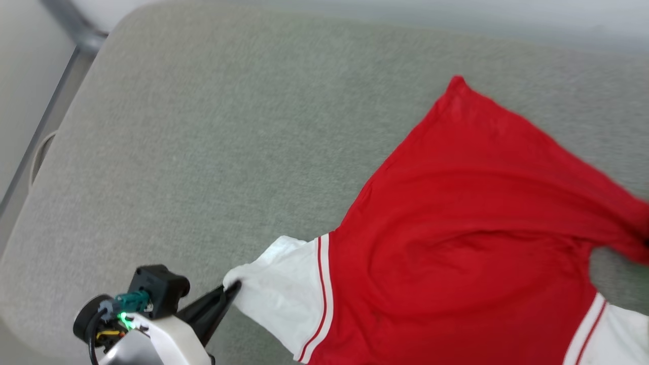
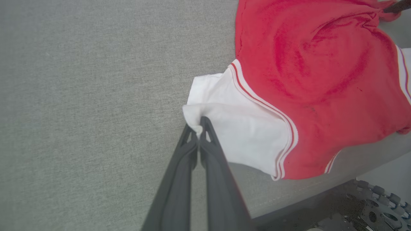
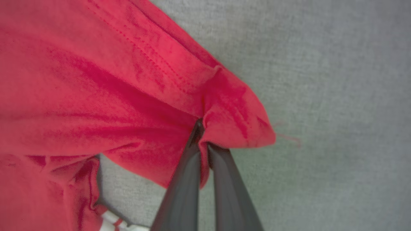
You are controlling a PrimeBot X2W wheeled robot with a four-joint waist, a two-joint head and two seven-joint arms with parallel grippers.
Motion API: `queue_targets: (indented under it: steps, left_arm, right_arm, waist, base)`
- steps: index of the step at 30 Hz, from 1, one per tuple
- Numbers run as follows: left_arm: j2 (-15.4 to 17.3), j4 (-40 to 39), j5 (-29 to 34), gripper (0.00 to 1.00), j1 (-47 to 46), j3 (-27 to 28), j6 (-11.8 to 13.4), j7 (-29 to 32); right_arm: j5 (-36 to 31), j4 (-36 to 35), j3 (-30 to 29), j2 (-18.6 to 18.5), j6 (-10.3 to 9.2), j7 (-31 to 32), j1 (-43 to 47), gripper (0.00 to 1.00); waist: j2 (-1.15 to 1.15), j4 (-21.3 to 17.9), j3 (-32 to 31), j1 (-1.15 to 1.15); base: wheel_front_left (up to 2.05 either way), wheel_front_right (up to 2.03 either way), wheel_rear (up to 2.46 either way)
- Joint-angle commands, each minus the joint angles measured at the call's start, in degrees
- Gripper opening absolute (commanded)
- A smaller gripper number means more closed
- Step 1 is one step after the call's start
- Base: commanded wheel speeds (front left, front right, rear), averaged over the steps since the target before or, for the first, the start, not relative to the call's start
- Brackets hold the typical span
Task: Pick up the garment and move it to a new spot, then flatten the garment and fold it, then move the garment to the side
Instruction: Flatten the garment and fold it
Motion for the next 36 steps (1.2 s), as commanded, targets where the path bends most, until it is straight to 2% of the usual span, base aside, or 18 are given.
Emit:
queue_targets:
  steps: [1,2,3,7,12,17,23,24,25,32,36]
  left_arm:
    - [0.13,-0.09,0.05,0.0,0.98,0.21,0.36,-0.07]
    - [0.16,-0.11,-0.12,0.0,1.43,0.46,0.78,-0.24]
    - [0.05,0.18,0.4,0.0,3.62,1.44,3.4,-1.4]
    - [-0.78,0.25,0.71,0.0,4.61,2.01,5.47,-2.48]
    - [-2.82,1.02,0.85,0.0,4.62,0.93,6.25,-3.36]
    - [-4.65,2.32,1.59,0.0,3.64,0.12,7.0,-4.2]
    - [-6.0,2.54,0.8,0.0,3.28,0.2,7.17,-4.78]
    - [-6.1,2.19,0.4,0.0,3.32,0.55,7.18,-4.98]
    - [-5.98,1.86,0.21,0.0,3.32,0.72,7.18,-5.01]
    - [-5.21,0.71,0.8,0.0,3.19,0.5,6.97,-4.61]
    - [-4.71,-0.18,1.31,0.0,2.92,0.32,6.94,-4.54]
  right_arm:
    - [0.67,-0.05,-0.28,0.74,-0.08,-0.04,3.01,0.0]
    - [1.43,-0.66,-0.57,0.93,-0.08,-0.2,4.67,0.0]
    - [4.45,-5.25,-1.66,1.84,-0.08,-0.66,11.83,0.0]
    - [6.76,-9.8,-3.08,2.93,-0.08,0.6,17.8,0.0]
    - [7.11,-15.39,-5.55,5.97,-0.08,2.44,25.53,0.0]
    - [6.37,-18.12,-7.2,8.89,-0.08,2.33,30.68,0.0]
    - [6.13,-19.15,-6.1,8.77,-0.08,1.1,30.58,0.0]
    - [6.24,-19.43,-5.8,8.12,-0.08,0.91,30.25,0.47]
    - [6.41,-19.57,-5.79,7.71,-0.08,0.94,29.94,1.0]
    - [9.74,-24.06,-4.3,4.89,-0.08,3.85,26.06,1.0]
    - [10.93,-28.06,-2.69,3.21,-0.08,6.96,20.66,1.0]
  waist:
    - [0.0,-3.53,-3.85,0.01]
    - [0.0,-4.16,-4.68,0.01]
    - [0.0,-7.1,-8.02,0.01]
    - [0.0,-8.64,-9.42,0.01]
    - [0.0,-9.62,-10.28,0.01]
    - [0.0,-9.95,-10.28,0.01]
    - [0.0,-10.15,-10.02,0.01]
    - [0.0,-10.09,-10.01,0.01]
    - [0.0,-9.95,-9.96,0.01]
    - [0.0,-8.61,-9.32,0.01]
    - [0.0,-7.03,-8.05,0.01]
  base:
    - [0.0,0.0,0.0]
    - [0.0,0.0,0.0]
    - [0.0,0.0,0.0]
    - [0.0,0.0,0.0]
    - [0.0,0.0,0.0]
    - [0.0,0.0,0.0]
    - [0.0,0.0,0.0]
    - [0.0,0.0,0.0]
    - [0.0,0.0,0.0]
    - [0.0,0.0,0.0]
    - [0.0,0.0,0.0]
